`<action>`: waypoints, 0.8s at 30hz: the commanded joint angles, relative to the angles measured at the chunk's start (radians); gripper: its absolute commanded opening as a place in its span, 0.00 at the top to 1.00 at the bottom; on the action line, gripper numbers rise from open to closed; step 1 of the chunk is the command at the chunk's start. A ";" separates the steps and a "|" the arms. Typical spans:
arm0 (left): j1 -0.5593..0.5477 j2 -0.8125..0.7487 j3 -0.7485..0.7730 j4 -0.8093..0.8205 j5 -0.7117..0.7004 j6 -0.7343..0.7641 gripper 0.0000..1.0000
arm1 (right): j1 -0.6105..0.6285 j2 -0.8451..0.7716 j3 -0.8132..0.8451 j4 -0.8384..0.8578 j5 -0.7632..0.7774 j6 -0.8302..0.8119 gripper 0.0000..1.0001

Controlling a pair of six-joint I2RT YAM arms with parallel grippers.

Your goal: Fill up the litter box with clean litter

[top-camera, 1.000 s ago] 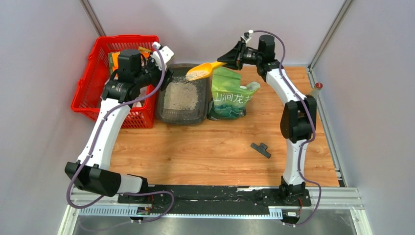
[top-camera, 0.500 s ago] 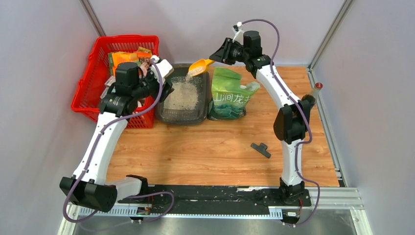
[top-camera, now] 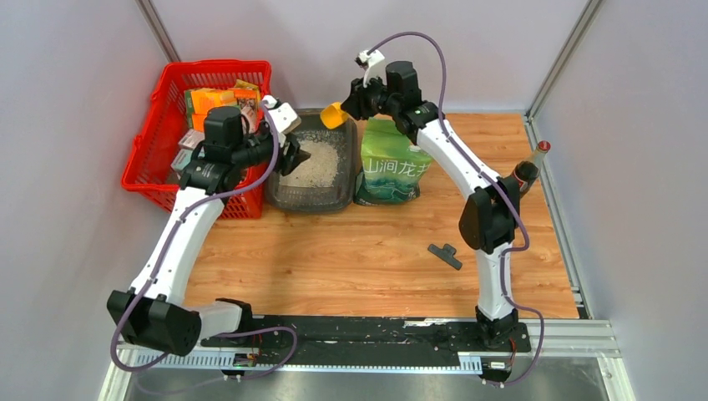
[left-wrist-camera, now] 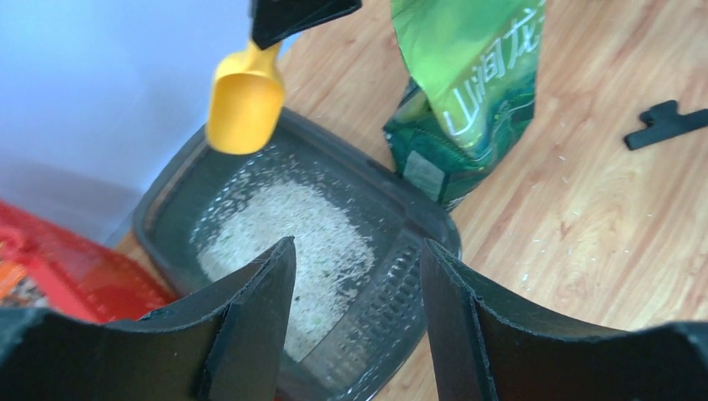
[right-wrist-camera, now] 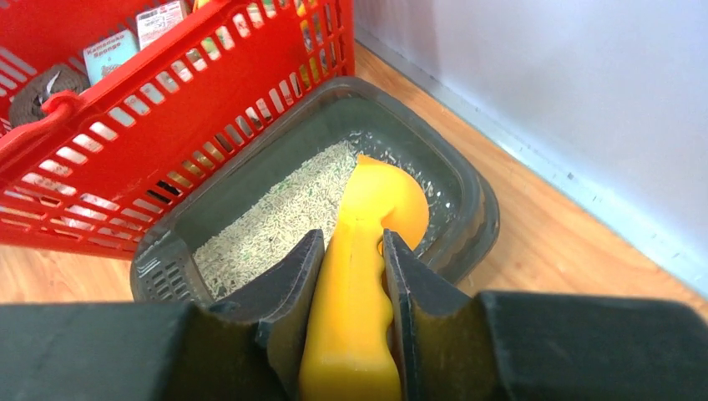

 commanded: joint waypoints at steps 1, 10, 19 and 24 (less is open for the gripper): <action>-0.027 0.085 0.079 0.049 0.145 -0.031 0.35 | 0.009 -0.148 0.000 0.124 0.031 -0.218 1.00; -0.142 0.361 0.297 0.116 0.183 -0.051 0.35 | -0.100 -0.297 0.026 0.095 0.106 -0.150 1.00; -0.242 0.612 0.472 0.214 0.142 -0.101 0.34 | -0.373 -0.487 -0.044 -0.211 -0.126 -0.125 1.00; -0.265 0.637 0.480 0.265 0.182 -0.153 0.49 | -0.505 -0.534 -0.037 -0.556 -0.404 -0.299 1.00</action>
